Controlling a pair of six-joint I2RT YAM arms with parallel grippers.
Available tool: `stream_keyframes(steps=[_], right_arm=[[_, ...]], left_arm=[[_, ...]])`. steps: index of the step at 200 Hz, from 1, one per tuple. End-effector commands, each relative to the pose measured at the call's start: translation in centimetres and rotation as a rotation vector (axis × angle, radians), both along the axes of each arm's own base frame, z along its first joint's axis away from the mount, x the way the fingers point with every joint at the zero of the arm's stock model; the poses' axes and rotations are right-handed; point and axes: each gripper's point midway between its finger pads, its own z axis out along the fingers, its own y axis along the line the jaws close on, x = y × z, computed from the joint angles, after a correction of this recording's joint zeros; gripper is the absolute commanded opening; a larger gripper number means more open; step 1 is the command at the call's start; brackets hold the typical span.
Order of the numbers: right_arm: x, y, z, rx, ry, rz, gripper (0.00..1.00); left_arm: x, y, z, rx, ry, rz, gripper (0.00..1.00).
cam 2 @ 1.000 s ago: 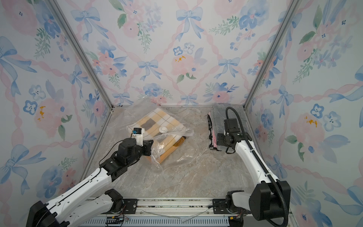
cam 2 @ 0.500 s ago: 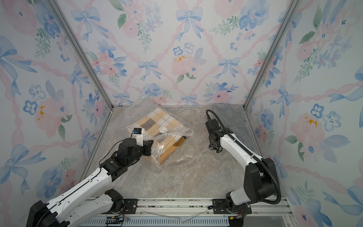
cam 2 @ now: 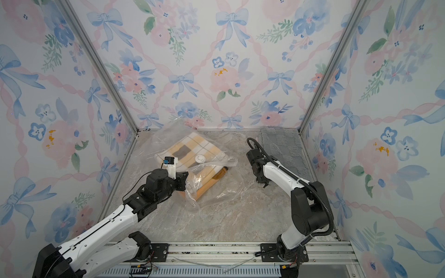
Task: Take the blanket out of the vacuum bag
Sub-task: Place the blanket at the corner of the board.
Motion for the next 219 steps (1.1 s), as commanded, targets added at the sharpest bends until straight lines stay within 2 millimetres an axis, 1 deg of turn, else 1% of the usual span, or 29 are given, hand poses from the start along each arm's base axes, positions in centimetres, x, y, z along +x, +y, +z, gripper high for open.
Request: stream_keyframes(steps=[1, 10, 35, 45, 68, 77, 93, 132, 157, 188, 219], right_arm=[[0.3, 0.1, 0.1, -0.027, 0.003, 0.009, 0.56], [0.4, 0.2, 0.1, -0.027, 0.004, 0.01, 0.53], [0.5, 0.0, 0.4, -0.019, 0.005, 0.009, 0.38], [0.7, 0.0, 0.4, -0.004, 0.008, 0.006, 0.29], [0.9, -0.3, 0.5, 0.058, 0.012, -0.007, 0.06], [1.0, -0.4, 0.9, 0.085, 0.009, -0.009, 0.0], [1.1, -0.5, 1.9, 0.135, -0.003, -0.002, 0.0], [1.4, 0.1, 4.2, 0.366, -0.011, 0.011, 0.0], [1.6, -0.1, 6.1, 0.484, -0.035, -0.005, 0.0], [1.7, -0.6, 9.0, 0.603, -0.077, -0.033, 0.0], [1.6, -0.2, 11.0, 0.748, -0.124, -0.055, 0.0]], left_arm=[[-0.2, 0.2, -0.8, 0.006, 0.034, 0.002, 0.0], [-0.2, 0.2, -1.0, 0.008, 0.037, 0.002, 0.0], [-0.3, 0.2, -0.8, 0.004, 0.034, 0.001, 0.0], [-0.2, 0.2, -0.7, 0.004, 0.032, 0.001, 0.0], [-0.3, 0.2, -0.7, 0.006, 0.032, -0.001, 0.0], [-0.3, 0.2, -0.7, 0.007, 0.033, 0.001, 0.0], [-0.3, 0.3, -0.6, 0.008, 0.032, 0.003, 0.0], [-0.4, 0.2, -0.6, 0.004, 0.032, 0.0, 0.0], [-0.3, 0.2, -0.3, 0.001, 0.026, 0.002, 0.0], [-0.3, 0.3, 0.1, 0.002, 0.019, 0.005, 0.0], [-0.2, 0.3, 0.1, -0.004, 0.02, 0.007, 0.0]])
